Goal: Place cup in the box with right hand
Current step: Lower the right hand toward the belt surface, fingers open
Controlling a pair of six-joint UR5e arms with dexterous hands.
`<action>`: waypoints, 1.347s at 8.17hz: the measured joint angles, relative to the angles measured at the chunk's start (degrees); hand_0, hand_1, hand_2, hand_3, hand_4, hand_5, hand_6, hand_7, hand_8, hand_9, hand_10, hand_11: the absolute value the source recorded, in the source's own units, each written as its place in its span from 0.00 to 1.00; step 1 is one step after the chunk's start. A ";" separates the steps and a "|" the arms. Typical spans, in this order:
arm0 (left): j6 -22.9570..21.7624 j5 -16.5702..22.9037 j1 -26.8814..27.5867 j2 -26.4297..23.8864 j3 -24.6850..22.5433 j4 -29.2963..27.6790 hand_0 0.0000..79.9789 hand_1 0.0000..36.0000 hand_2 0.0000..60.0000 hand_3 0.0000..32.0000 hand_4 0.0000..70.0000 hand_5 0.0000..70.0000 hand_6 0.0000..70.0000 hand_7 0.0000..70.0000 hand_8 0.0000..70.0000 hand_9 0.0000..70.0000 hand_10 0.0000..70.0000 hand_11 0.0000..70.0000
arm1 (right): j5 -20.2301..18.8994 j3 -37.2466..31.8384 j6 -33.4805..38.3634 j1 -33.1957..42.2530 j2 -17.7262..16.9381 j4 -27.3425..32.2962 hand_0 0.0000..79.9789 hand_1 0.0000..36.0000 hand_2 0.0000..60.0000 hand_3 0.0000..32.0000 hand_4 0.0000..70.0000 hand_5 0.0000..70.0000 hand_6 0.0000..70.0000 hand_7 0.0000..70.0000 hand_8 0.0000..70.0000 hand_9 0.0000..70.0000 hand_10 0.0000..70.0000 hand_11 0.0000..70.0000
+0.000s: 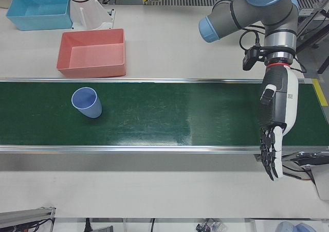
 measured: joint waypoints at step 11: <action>0.24 -0.09 -0.27 -0.22 -1.23 0.61 0.00 0.00 0.00 0.00 0.00 0.00 0.00 0.00 0.00 0.00 0.00 0.00 | 0.00 -0.75 -0.13 -3.35 2.01 -0.03 0.62 0.11 0.00 0.02 0.47 0.05 0.10 0.47 0.03 0.12 0.12 0.19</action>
